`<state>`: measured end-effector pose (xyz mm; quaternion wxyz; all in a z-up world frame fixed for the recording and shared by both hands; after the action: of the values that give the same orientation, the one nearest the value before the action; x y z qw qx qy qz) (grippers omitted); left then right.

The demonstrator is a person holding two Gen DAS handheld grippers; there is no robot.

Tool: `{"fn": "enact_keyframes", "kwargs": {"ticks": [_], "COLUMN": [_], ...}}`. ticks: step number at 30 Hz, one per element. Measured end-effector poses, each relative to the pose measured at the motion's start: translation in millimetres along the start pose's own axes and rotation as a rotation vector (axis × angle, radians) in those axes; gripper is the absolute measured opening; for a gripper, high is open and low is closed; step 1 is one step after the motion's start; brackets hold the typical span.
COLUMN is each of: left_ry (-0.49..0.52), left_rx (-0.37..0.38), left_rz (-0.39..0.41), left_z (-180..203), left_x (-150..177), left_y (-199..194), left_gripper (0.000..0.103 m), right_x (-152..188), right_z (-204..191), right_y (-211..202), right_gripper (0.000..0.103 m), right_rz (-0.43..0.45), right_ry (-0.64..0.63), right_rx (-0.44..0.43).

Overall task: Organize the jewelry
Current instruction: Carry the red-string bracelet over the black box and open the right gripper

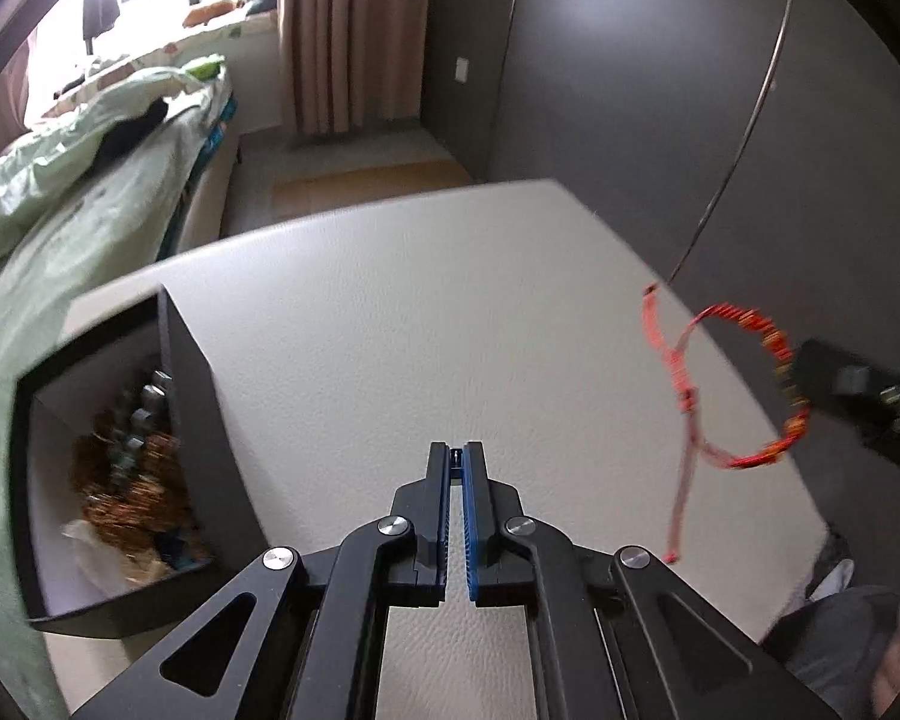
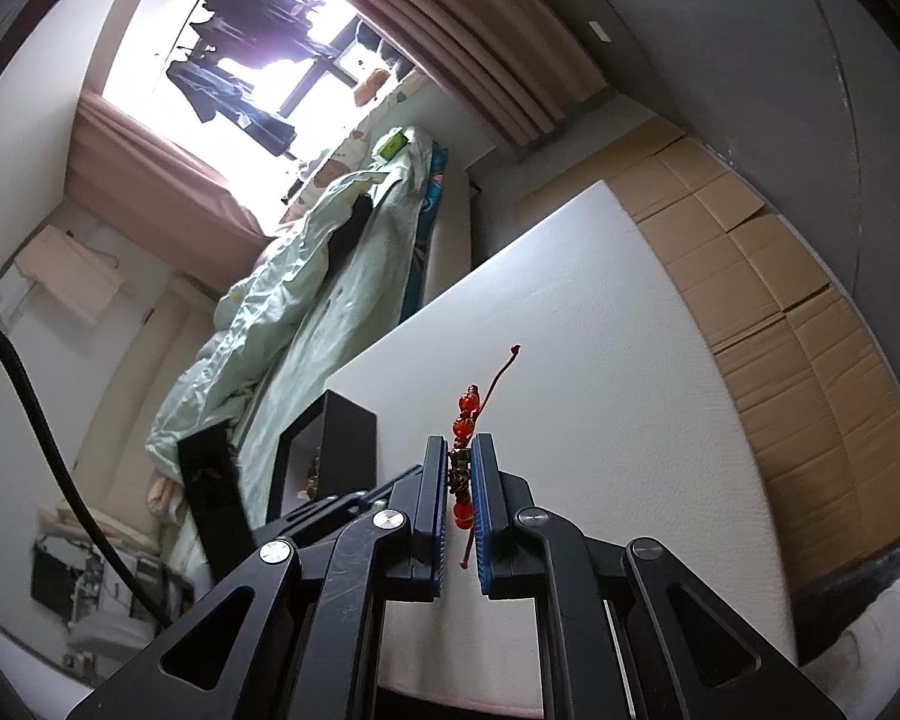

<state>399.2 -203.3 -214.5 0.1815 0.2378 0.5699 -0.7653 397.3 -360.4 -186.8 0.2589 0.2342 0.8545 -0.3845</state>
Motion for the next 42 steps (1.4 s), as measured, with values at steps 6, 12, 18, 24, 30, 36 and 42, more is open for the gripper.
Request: {"fn": "enact_keyframes", "kwargs": {"ticks": [6, 12, 18, 24, 30, 36, 42], "left_ry": [-0.031, -0.066, -0.094, -0.136, -0.176, -0.210, -0.243], "left_rx": [0.016, 0.038, 0.039, 0.026, 0.017, 0.025, 0.066], "left_rz": [0.042, 0.083, 0.110, 0.126, 0.123, 0.109, 0.066], "left_z": [-13, -27, -49, -77, -105, -126, -137], "left_x": [-17, -32, -44, -56, -67, -73, -71], "left_y": [-26, -48, -65, -73, -76, -75, -70], "left_gripper": [0.004, 0.004, 0.004, 0.004, 0.004, 0.004, 0.049], "right_x": [-1, -4, -9, -16, -20, -21, -17], "right_z": [-17, -37, -61, -83, -98, -110, -119], "right_y": [12, 20, 23, 24, 32, 42, 55], "right_gripper": [0.009, 0.009, 0.009, 0.009, 0.009, 0.009, 0.009], "right_rz": [-0.011, 0.005, 0.033, 0.066, 0.070, 0.062, 0.038], "right_ry": [-0.029, -0.056, -0.101, -0.132, -0.133, -0.146, -0.156], "right_rx": [-0.001, -0.012, -0.038, -0.047, -0.064, -0.066, -0.070]}}
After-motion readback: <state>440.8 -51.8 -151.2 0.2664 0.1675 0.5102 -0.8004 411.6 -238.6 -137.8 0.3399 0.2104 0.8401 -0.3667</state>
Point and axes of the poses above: each gripper's, at about its wrist camera, not at the fingertips, and y roughly the way its jaws point, z to its right, x to its underside, the point moved 9 cm from there along y, roughly the way its jaws point, and after that the axes turned 12 degrees about -y, right-handed, at the moved point
